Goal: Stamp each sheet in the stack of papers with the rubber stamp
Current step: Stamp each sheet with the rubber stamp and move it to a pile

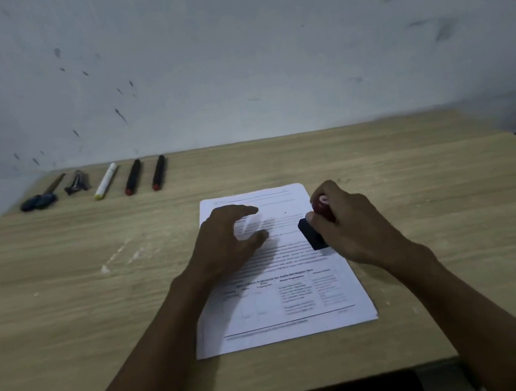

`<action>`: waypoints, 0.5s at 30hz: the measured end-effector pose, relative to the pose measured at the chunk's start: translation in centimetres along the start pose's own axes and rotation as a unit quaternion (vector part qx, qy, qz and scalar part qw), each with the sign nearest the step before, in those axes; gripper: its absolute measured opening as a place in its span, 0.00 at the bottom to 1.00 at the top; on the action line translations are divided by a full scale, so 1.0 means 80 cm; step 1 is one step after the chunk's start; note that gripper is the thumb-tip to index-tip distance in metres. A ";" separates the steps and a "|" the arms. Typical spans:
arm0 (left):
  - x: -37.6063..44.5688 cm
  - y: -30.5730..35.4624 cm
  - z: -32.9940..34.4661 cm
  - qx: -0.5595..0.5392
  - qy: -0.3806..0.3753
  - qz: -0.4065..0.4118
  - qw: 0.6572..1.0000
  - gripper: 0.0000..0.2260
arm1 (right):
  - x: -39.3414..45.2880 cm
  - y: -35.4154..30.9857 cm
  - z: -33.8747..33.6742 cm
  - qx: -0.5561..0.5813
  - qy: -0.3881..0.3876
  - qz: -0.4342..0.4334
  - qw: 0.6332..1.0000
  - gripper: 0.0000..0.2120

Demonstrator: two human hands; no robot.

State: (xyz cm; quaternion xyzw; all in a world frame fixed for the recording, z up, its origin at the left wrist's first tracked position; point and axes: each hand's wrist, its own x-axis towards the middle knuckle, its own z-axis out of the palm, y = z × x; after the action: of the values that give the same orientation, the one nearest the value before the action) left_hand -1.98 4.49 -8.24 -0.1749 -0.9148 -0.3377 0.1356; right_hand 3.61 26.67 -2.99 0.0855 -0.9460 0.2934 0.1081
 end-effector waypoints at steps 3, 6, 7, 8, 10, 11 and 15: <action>-0.007 -0.004 0.011 0.009 -0.043 0.024 0.999 0.29 | -0.001 0.001 0.010 -0.034 0.013 0.003 0.999 0.07; -0.005 -0.009 0.014 0.032 -0.056 0.045 0.997 0.30 | -0.001 -0.002 0.015 -0.046 0.028 0.008 0.999 0.07; -0.005 -0.010 0.014 0.033 -0.060 0.046 0.997 0.30 | -0.001 -0.003 0.016 -0.045 0.032 0.008 0.998 0.07; -0.005 -0.011 0.015 0.030 -0.061 0.045 0.997 0.30 | -0.002 -0.003 0.016 -0.044 0.033 0.007 0.998 0.06; -0.005 -0.015 0.017 0.027 -0.059 0.044 0.997 0.29 | -0.001 -0.004 0.018 -0.046 0.032 0.003 0.998 0.06; -0.006 -0.017 0.018 0.026 -0.057 0.048 0.997 0.29 | -0.001 -0.004 0.019 -0.048 0.031 0.003 0.998 0.06; -0.007 -0.018 0.019 0.029 -0.054 0.053 0.997 0.29 | 0.000 -0.004 0.022 -0.055 0.031 0.001 0.998 0.06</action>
State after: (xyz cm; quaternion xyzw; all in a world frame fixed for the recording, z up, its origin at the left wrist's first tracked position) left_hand -2.28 4.34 -10.34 -0.2375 -0.9195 -0.2935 0.1089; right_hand 3.39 25.38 -4.25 0.0692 -0.9571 0.2433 0.1414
